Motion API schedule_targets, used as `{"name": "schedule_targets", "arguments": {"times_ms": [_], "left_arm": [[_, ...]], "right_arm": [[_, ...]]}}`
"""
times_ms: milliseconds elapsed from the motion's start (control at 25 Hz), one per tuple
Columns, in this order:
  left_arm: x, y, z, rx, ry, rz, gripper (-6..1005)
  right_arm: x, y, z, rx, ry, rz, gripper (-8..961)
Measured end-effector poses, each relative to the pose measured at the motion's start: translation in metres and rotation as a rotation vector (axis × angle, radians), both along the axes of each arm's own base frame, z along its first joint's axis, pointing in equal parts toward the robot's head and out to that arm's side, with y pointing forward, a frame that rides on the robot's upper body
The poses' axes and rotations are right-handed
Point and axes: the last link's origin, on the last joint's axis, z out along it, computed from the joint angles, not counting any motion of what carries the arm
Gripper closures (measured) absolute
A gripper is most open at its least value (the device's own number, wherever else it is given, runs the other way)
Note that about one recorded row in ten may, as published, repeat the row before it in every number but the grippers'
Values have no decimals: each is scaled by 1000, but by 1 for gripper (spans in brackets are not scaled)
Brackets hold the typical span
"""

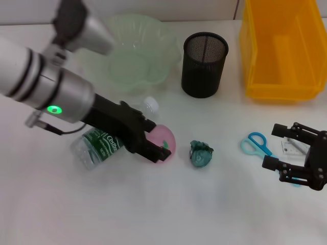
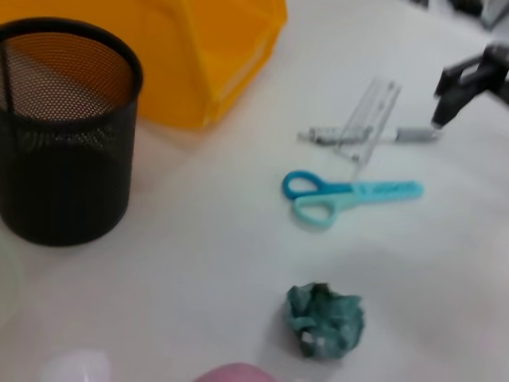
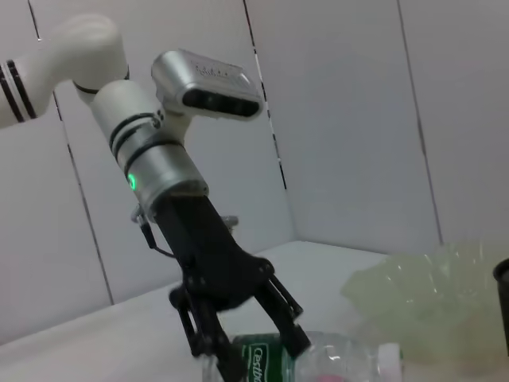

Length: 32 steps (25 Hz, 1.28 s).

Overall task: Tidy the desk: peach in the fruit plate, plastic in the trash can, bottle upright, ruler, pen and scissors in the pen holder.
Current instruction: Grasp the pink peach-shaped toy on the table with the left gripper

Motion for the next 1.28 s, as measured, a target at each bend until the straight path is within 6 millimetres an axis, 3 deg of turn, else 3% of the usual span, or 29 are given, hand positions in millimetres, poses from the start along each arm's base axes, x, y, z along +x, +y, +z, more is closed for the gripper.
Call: {"name": "schedule_targets", "arguments": {"times_ms": [320,720,1080,1280], "left_arm": [[4,-5,-44,44,204,-231,171],[11,-8,-62,120,238,-362,175],[9,-6,-64,158,230,-372,350],[7,-6,-64,168,235,-375,623]], "right_arm": [[3,0,0,6,-12,-17,134],[3,1,-2,6,-11,-20,134],[1,2,-3,6,-9,-14,134],[1,2,-3,8,-10,-12,135]]}}
